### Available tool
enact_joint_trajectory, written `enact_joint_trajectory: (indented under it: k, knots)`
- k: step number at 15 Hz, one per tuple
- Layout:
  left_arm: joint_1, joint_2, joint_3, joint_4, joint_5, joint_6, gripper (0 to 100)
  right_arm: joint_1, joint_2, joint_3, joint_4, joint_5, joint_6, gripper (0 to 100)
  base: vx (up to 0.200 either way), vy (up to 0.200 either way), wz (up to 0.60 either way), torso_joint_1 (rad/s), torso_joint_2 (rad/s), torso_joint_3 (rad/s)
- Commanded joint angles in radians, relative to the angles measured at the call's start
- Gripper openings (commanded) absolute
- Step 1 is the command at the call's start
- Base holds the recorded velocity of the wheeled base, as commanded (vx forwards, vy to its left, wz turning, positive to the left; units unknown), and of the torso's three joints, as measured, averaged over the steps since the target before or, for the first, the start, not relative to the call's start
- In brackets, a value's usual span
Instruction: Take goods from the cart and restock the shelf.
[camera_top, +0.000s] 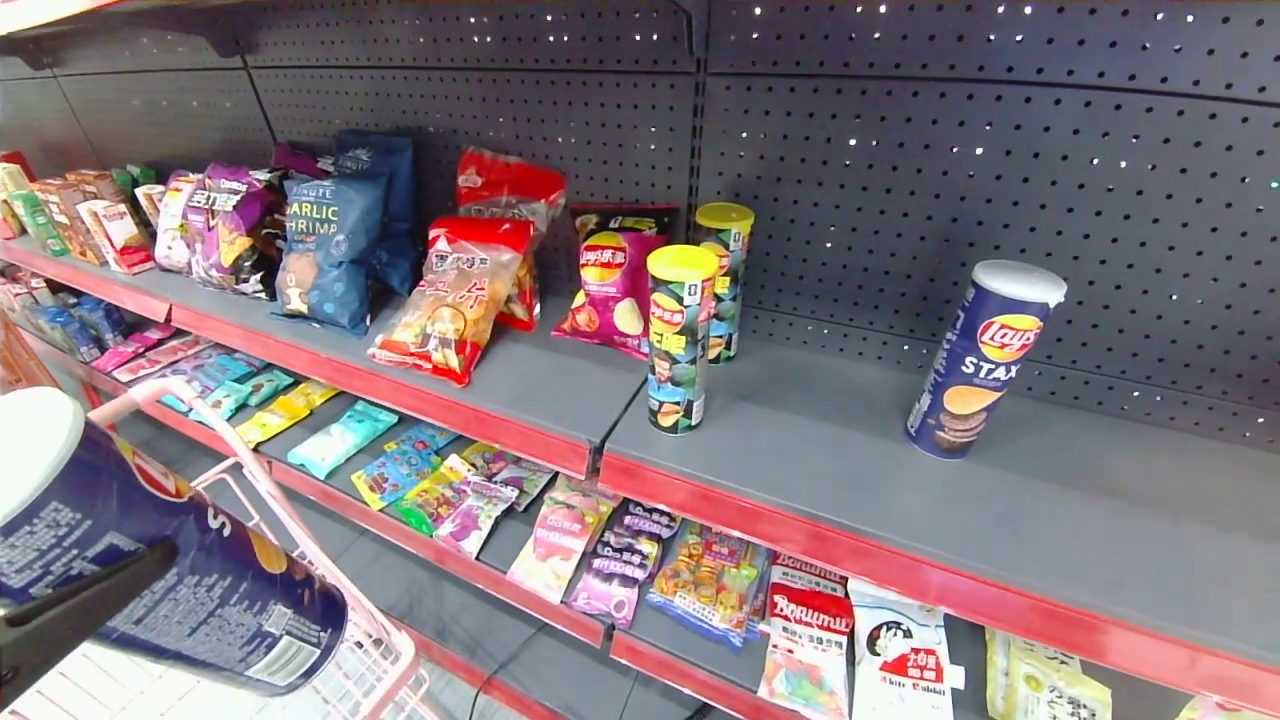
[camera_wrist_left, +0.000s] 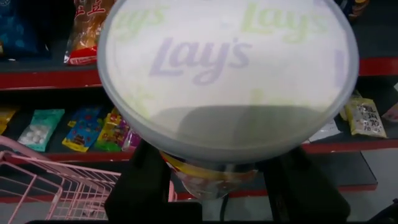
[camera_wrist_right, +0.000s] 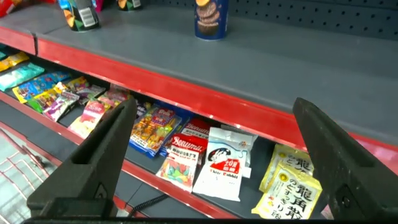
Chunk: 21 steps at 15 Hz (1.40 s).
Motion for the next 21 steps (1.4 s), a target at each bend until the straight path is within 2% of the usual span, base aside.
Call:
enact_joint_trajectory:
  k: [1,8,19,21]
  knots:
    - [0.000,0.003,0.001,0.004,-0.001,-0.001,0,0.001,0.000,0.000,0.000,0.000,0.000,100,0.000,0.000,0.00,0.159,-0.35,-0.203]
    - [0.000,-0.005,0.001,0.049,-0.001,-0.001,0,0.001,0.000,0.000,0.000,0.002,0.000,100,0.000,0.000,0.00,0.046,-0.10,-0.057]
    - [-0.003,-0.012,0.005,0.049,-0.001,-0.001,0,0.001,0.000,0.000,0.000,0.002,0.000,100,0.000,0.000,-0.60,0.003,0.00,0.002]
    - [-0.003,-0.060,0.045,0.050,-0.001,-0.001,0,0.001,0.000,0.000,0.000,0.000,0.000,100,0.000,0.000,0.00,0.000,0.00,0.000]
